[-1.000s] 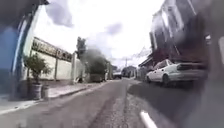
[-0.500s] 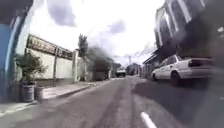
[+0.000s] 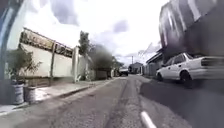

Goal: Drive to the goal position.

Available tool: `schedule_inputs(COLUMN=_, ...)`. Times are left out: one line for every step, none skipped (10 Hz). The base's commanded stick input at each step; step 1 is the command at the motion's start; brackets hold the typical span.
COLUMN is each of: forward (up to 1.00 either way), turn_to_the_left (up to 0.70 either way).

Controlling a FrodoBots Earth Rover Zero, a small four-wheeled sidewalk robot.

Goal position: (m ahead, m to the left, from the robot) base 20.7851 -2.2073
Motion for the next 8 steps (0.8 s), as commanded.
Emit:
schedule_inputs(forward=0.85, turn_to_the_left=-0.34)
schedule_inputs(forward=0.85, turn_to_the_left=-0.34)
schedule_inputs(forward=0.85, turn_to_the_left=-0.34)
schedule_inputs(forward=0.85, turn_to_the_left=-0.34)
schedule_inputs(forward=0.85, turn_to_the_left=-0.15)
schedule_inputs(forward=0.85, turn_to_the_left=0.00)
schedule_inputs(forward=0.85, turn_to_the_left=0.00)
schedule_inputs(forward=0.85, turn_to_the_left=0.00)
